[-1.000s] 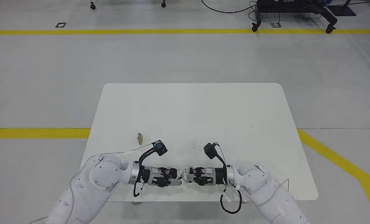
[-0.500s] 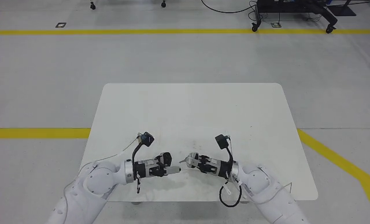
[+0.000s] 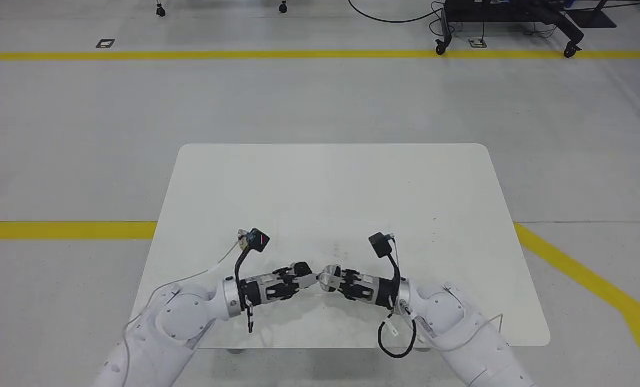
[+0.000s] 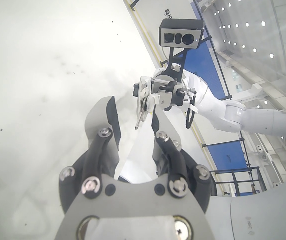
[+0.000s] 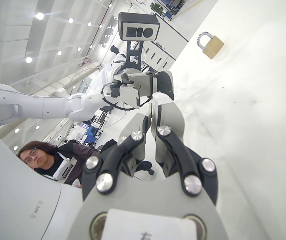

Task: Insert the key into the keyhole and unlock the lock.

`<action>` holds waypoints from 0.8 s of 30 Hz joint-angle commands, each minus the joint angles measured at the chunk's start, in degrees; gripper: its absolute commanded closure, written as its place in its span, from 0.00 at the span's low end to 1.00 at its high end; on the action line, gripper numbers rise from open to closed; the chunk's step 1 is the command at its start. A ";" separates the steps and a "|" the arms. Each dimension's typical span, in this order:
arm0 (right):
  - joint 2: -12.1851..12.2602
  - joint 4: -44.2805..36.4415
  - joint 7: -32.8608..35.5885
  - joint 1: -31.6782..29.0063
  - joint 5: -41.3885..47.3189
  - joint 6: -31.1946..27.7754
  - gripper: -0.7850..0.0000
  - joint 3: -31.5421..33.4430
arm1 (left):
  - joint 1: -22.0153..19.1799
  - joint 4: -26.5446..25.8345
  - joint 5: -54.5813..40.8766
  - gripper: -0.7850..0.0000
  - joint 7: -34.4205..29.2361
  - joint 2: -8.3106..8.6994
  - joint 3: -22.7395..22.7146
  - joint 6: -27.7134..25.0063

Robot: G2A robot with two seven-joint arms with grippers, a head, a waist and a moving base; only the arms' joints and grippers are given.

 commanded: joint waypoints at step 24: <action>0.08 1.18 4.23 1.00 3.94 0.47 0.71 -0.13 | 0.02 -1.62 0.83 1.00 -5.38 0.75 -2.90 -2.31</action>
